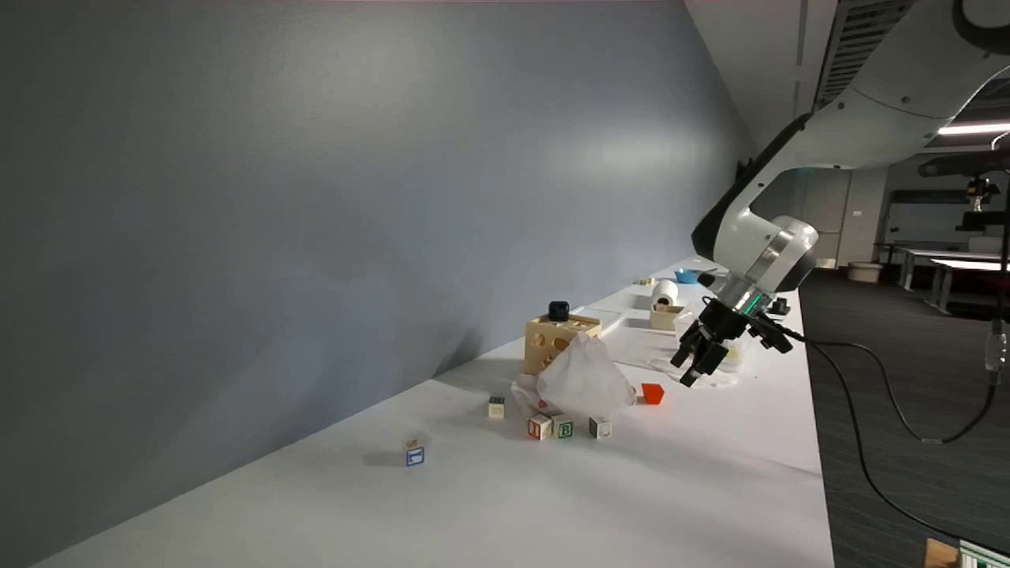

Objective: Put the orange block in the white plastic bag.

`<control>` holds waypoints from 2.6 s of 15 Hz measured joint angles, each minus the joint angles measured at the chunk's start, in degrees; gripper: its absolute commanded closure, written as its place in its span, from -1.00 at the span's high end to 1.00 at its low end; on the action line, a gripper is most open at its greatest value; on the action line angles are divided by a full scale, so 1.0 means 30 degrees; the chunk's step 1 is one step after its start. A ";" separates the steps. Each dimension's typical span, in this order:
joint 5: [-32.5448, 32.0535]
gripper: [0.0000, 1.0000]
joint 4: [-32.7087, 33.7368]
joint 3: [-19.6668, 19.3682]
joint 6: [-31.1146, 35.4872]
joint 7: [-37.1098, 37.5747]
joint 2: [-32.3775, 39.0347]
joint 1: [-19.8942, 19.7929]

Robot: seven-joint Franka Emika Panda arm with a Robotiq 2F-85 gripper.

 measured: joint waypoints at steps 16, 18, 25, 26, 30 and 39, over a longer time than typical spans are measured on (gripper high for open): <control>0.0450 -0.53 0.5869 0.8979 -0.1219 -0.0334 0.6084 -0.9145; 0.0371 -0.61 0.5893 0.9207 -0.1212 -0.0302 0.6072 -0.9231; -0.3735 -0.61 0.4861 0.9288 -0.1264 0.5049 0.3307 -0.8967; -0.3947 -0.61 0.4566 0.9461 -0.1812 0.5482 0.2449 -0.8943; -0.3564 -0.61 0.3639 1.0501 -0.3797 0.6552 -0.0226 -0.8450; -0.1844 -0.61 0.2510 1.1451 -0.3687 0.7647 -0.1180 -0.6570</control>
